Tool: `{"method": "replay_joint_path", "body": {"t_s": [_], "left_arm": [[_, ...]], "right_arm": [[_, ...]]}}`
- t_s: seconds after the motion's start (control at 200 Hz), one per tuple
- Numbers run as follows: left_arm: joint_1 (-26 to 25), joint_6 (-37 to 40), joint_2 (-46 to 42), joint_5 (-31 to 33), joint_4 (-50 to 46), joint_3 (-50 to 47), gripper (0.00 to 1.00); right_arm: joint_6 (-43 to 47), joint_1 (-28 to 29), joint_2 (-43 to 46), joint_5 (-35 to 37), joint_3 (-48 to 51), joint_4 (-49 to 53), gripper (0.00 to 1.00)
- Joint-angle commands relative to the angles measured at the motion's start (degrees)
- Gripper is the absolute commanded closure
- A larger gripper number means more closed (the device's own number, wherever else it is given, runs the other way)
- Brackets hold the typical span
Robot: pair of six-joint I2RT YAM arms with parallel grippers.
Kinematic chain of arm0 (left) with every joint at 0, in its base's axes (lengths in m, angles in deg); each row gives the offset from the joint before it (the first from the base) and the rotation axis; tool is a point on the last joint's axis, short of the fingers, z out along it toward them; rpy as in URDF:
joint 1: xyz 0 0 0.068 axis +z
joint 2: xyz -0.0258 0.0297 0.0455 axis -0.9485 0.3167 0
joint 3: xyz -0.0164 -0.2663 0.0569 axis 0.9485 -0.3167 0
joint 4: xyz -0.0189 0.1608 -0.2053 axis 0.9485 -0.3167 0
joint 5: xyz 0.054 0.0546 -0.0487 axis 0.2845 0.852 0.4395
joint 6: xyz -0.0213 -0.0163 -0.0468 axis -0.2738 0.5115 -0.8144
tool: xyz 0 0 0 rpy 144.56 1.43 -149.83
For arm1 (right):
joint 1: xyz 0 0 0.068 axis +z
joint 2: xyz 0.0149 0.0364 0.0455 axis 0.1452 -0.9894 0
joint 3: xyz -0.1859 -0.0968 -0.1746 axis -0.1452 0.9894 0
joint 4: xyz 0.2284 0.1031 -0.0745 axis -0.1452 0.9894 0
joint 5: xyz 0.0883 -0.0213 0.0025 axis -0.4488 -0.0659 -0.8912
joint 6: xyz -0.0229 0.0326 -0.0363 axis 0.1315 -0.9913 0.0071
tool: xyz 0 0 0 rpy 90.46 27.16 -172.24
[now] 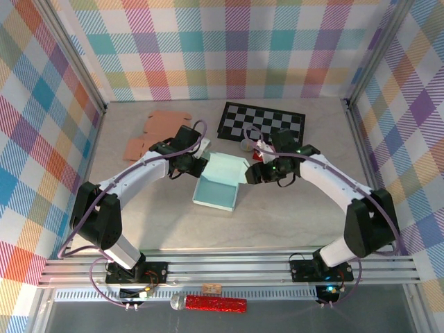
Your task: Fold the paper box
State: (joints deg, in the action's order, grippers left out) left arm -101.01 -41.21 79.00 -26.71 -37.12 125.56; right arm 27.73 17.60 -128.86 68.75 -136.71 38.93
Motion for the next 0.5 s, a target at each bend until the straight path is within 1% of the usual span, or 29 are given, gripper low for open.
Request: {"method": "replay_joint_path", "body": {"t_s": [0.0,0.155,0.395,0.495], "left_arm": [[-0.1,-1.0,0.1,0.8,1.0,0.3,1.0],[-0.1,-1.8,0.3,1.0,1.3,0.1,1.0],[-0.1,-4.5,1.1,1.4,2.2,0.3,1.0],[-0.1,-6.0,1.5,1.2,2.9,0.4,1.0]], "right_arm": [[0.0,0.5,-2.3,0.5,-3.6,-2.3,0.46],[0.7,0.7,-6.0,0.8,-7.3,-1.9,0.5],[0.5,1.3,-8.4,0.2,-9.3,-1.4,0.68],[0.4,2.0,-8.8,1.4,-9.9,-1.1,0.75]]}}
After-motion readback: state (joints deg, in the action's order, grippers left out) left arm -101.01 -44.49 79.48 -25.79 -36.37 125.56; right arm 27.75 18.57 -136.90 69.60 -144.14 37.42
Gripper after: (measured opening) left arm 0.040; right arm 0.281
